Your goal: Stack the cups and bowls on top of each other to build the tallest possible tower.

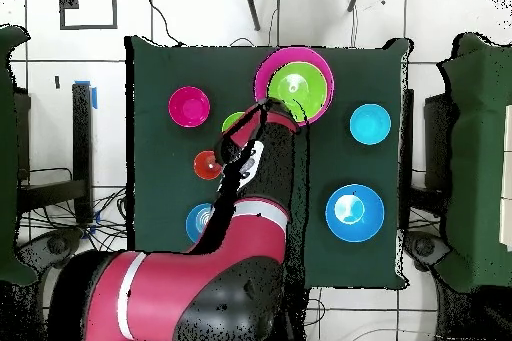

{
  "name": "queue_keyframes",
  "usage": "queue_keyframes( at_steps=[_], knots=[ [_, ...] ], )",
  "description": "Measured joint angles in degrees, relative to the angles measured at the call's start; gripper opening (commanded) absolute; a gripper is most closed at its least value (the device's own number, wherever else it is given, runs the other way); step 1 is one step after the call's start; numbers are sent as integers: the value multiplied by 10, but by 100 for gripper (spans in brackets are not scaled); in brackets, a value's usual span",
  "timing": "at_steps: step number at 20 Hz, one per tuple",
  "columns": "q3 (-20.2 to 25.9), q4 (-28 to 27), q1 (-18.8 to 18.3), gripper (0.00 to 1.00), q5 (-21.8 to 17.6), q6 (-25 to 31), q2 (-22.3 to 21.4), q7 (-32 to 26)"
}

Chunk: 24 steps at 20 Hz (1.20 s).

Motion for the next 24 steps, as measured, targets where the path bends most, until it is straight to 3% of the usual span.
queue_keyframes(
  at_steps=[22, 23, 24],
  knots=[
    [2, 1, -8, 0, 16, -17, 0, 0],
    [3, 1, -9, 100, 16, -17, -1, 0],
    [3, 0, -9, 100, 16, -17, -2, 0]
  ],
)
